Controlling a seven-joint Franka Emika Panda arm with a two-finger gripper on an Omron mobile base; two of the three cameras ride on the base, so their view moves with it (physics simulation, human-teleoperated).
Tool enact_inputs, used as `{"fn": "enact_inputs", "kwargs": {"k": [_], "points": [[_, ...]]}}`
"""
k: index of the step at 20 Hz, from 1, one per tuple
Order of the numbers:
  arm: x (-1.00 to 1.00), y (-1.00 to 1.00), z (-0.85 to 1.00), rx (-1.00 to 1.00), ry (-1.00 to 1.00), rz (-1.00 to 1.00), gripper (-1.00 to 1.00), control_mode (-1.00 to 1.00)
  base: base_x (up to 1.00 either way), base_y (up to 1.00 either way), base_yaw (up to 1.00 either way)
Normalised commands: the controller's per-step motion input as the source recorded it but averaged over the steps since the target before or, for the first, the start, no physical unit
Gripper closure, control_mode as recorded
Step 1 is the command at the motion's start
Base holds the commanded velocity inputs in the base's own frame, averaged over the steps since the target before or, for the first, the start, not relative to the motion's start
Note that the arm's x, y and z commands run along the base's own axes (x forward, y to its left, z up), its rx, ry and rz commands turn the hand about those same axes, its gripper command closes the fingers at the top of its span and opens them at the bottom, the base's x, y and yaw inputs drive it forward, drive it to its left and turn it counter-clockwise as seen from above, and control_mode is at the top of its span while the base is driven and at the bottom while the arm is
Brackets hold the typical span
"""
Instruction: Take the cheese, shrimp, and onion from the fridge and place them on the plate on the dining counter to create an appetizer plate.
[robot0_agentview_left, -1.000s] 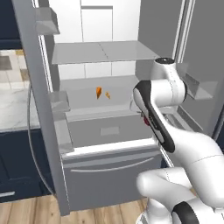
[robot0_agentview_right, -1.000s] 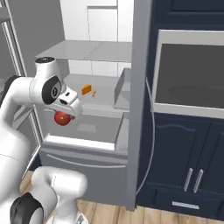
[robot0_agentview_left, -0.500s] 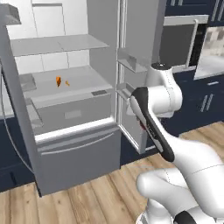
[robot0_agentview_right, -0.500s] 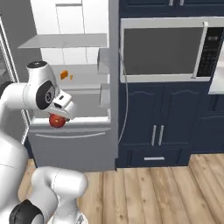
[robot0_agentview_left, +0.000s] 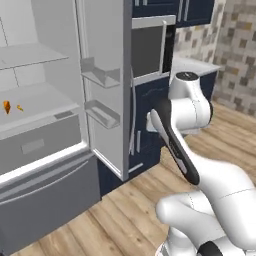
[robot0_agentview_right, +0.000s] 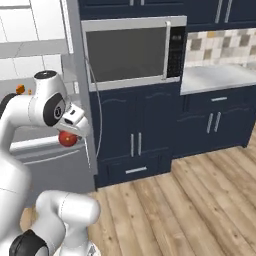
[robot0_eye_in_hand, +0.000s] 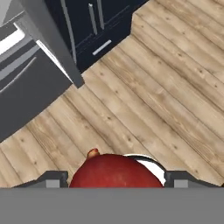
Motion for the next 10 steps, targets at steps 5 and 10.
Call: {"fn": "enact_inputs", "kwargs": {"k": [5,10], "points": [[0.00,0.00,0.00,0.00,0.00,0.00,1.00,1.00,-0.52,0.00,-0.83],[0.00,0.00,0.00,0.00,0.00,0.00,1.00,1.00,-0.12,0.00,-0.86]]}}
